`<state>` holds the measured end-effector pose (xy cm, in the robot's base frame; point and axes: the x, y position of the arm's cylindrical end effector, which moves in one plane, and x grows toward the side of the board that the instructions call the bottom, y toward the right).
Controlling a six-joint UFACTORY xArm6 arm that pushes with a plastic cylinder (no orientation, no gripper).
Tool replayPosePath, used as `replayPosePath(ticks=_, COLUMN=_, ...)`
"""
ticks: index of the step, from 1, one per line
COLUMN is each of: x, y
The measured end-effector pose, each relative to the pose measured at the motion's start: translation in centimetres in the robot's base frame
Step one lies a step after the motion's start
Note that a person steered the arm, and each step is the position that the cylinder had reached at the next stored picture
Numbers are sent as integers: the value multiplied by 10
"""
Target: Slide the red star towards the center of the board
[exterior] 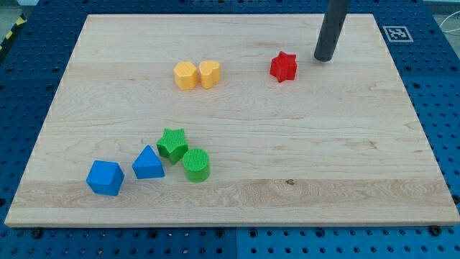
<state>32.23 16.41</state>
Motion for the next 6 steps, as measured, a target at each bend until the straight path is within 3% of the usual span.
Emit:
replayPosePath(ticks=2, x=8, y=-39)
replayPosePath(ticks=4, x=44, y=-88)
replayPosePath(ticks=6, x=38, y=-68)
